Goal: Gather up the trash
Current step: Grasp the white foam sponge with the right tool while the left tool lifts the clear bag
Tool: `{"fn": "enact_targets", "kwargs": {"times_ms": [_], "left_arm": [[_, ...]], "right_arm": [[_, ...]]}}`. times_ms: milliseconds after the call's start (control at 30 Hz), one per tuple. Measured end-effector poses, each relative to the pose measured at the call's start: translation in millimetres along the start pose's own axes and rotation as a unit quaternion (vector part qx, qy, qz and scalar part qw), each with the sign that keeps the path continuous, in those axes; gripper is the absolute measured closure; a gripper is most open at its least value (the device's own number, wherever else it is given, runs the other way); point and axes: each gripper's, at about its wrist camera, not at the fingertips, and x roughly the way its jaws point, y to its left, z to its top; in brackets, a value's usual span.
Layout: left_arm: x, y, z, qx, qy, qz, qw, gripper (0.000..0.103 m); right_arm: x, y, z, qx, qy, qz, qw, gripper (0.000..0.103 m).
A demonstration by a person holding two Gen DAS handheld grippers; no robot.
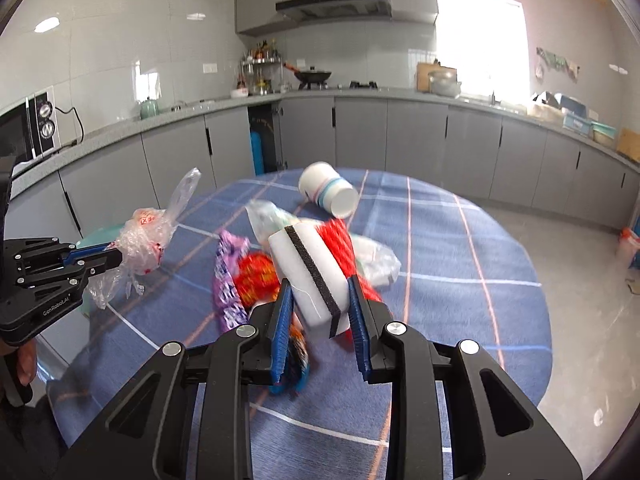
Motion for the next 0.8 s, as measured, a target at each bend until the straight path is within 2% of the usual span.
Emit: {"fn": "enact_targets", "kwargs": {"times_ms": [300, 800], "left_arm": [[-20.9, 24.7, -0.9, -0.01, -0.024, 0.037, 0.999, 0.095], [-48.1, 70.9, 4.0, -0.05, -0.065, 0.08, 0.9934, 0.095]], "right_arm": [[-3.1, 23.6, 22.3, -0.009, -0.028, 0.014, 0.999, 0.075], [32.5, 85.6, 66.8, -0.018, -0.06, 0.061, 0.996, 0.075]]}}
